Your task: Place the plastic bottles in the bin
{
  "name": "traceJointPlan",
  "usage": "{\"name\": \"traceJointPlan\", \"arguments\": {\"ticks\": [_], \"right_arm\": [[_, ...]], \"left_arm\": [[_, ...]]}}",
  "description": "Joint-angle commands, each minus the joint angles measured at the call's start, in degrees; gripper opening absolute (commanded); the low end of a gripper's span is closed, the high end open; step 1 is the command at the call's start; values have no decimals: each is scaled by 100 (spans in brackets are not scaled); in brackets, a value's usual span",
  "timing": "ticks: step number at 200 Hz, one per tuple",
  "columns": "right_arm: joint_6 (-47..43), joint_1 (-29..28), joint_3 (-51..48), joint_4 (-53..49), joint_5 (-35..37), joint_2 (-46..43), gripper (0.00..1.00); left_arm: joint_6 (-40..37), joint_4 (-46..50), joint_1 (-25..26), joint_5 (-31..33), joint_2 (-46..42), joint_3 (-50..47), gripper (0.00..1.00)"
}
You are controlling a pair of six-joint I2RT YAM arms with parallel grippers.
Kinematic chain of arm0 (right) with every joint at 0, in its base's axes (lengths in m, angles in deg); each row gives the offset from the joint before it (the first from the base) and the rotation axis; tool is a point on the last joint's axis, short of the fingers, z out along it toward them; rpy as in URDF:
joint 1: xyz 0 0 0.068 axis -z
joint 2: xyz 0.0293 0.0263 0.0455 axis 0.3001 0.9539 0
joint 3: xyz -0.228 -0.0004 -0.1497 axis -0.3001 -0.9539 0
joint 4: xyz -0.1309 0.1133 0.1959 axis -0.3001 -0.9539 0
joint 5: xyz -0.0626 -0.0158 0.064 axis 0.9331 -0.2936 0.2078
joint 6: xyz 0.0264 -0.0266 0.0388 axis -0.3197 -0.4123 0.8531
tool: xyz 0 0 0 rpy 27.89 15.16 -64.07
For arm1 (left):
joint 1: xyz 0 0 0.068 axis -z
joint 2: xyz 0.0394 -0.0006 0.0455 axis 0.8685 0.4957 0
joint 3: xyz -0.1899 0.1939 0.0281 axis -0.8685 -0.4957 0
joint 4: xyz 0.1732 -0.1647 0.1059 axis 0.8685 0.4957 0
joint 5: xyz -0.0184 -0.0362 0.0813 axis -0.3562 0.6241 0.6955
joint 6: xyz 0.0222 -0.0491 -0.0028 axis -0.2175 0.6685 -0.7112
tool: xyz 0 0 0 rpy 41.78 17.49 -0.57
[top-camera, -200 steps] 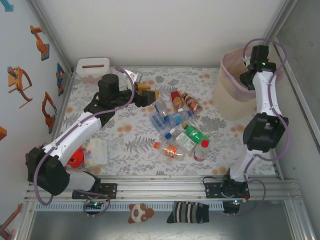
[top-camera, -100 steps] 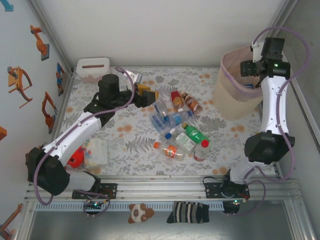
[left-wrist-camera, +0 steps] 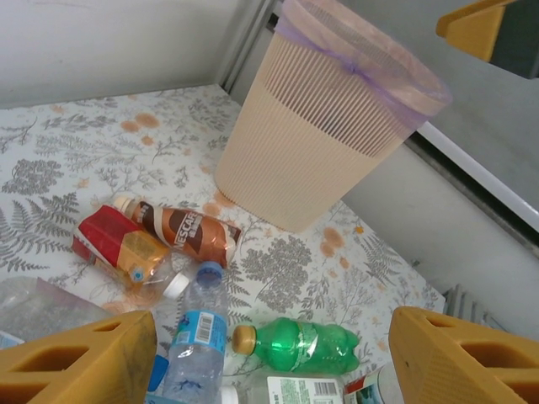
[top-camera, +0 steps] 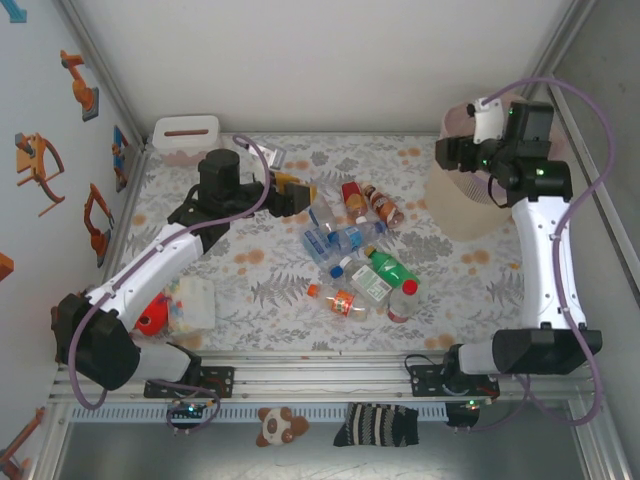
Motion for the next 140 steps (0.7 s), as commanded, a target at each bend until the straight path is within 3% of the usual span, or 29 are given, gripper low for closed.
{"name": "traceJointPlan", "arguments": {"ticks": [1, 80, 140], "right_arm": [[189, -387, -285, 121, -306, -164, 73], [1411, -1942, -2022, -10, 725, -1290, 68], [3175, -3280, -2969, -835, 2469, -2328, 66]], "left_arm": [[-92, 213, -41, 107, 103, 55, 72], [67, 329, -44, 284, 240, 2, 71], [144, 309, -46, 284, 271, -46, 71]]}}
